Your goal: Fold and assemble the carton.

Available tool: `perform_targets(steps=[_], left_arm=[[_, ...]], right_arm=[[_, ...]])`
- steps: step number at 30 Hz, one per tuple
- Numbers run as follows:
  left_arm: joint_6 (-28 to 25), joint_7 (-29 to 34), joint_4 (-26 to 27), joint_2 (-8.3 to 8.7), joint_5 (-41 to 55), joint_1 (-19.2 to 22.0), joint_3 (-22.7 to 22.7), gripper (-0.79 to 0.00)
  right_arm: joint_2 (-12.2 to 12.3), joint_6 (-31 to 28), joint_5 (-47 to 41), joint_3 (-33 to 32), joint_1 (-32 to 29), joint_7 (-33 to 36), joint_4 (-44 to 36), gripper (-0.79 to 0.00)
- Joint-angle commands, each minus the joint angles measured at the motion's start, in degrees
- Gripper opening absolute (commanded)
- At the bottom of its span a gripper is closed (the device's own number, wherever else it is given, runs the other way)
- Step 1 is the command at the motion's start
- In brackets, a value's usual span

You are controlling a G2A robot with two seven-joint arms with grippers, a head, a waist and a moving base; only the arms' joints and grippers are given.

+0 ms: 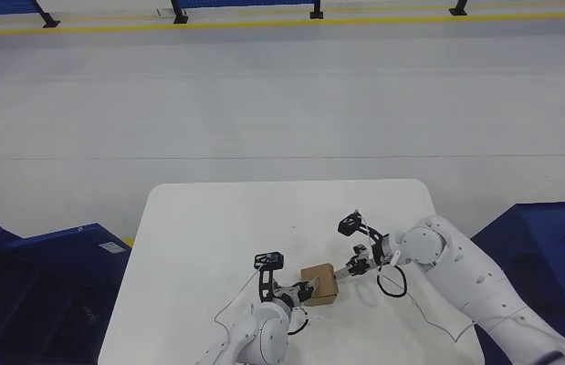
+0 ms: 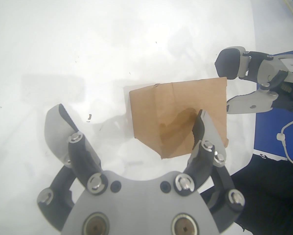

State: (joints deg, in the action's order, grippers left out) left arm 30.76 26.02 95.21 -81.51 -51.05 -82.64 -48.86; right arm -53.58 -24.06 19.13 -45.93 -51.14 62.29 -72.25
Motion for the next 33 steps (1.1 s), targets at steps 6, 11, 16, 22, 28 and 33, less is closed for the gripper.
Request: perform_targets(steps=[6, 11, 16, 22, 28, 33], left_arm=[[-0.30, 0.38, 0.13, -0.08, -0.04, -0.09, -0.24, 0.000], [-0.29, 0.63, -0.25, -0.16, -0.23, 0.01, -0.31, 0.000], [-0.30, 0.74, -0.61, -0.27, -0.39, 0.22, -0.41, 0.000], [0.10, 1.03, -1.61, -0.43, -1.07, 0.62, -0.20, 0.000], [0.59, 1.33, -2.03, -0.61, -1.58, 0.89, -0.07, 0.000], [1.44, 2.07, -2.70, -0.70, -2.50, 1.01, 0.08, 0.000]], right_arm=[[-0.98, 0.29, 0.68, 1.60, 1.23, -0.67, 0.55, 0.000], [-1.61, 0.30, 0.99, 2.55, 1.99, -0.77, 1.70, 0.000], [-2.18, 0.38, 1.07, 3.35, 2.63, -0.56, 2.71, 0.000], [-2.56, 0.28, 0.77, 3.52, 3.13, -0.35, 3.75, 0.000], [-2.15, -0.33, 0.22, 2.05, 3.15, 0.44, 3.66, 0.000], [-1.57, -0.69, -0.28, 0.51, 2.35, 0.90, 1.86, 0.000]])
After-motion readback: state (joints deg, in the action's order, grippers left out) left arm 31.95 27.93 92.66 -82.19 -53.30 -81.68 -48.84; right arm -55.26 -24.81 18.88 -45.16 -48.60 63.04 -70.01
